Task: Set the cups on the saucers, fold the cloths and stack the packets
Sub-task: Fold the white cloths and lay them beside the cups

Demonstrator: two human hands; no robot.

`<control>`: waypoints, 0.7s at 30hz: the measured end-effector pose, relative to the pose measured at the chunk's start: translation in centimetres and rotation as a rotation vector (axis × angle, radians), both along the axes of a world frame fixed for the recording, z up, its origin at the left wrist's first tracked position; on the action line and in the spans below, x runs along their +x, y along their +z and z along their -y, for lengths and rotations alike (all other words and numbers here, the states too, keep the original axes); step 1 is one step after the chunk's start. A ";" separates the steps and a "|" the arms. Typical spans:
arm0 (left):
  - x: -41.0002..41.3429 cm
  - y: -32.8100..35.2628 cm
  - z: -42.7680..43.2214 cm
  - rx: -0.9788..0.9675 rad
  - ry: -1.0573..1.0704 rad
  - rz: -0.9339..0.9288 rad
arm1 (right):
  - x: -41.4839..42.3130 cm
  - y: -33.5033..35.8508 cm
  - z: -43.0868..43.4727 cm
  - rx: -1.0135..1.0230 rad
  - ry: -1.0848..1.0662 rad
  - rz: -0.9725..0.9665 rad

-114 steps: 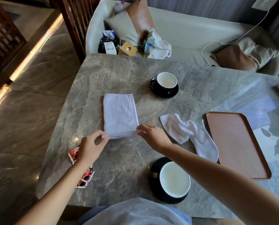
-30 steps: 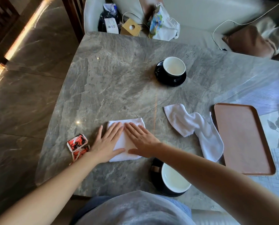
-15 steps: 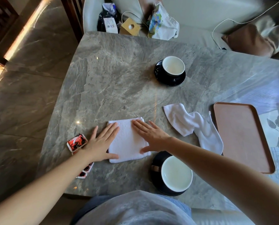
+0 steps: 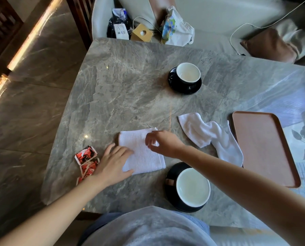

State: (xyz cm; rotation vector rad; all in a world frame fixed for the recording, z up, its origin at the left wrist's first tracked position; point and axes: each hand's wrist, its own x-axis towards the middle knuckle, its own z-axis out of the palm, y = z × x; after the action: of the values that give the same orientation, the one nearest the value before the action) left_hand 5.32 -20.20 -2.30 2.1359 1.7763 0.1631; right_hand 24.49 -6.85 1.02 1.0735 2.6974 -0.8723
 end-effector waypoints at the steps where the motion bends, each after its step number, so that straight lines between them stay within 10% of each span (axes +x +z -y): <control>1: 0.2 0.1 0.1 0.008 -0.021 0.011 | 0.0 0.4 0.5 0.008 0.049 0.048; 9: 1.7 -0.8 -0.1 -0.193 -0.116 -0.172 | -0.2 -0.9 4.0 0.210 0.428 0.415; 21: 2.2 -0.8 -0.6 -0.120 -0.024 -0.130 | 0.2 -0.4 2.2 -0.130 0.118 0.268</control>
State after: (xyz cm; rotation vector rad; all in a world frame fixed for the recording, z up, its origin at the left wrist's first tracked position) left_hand 7.56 -19.55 -3.07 2.1237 1.7819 -0.0888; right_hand 24.73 -9.06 0.62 0.9207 2.4206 -0.8070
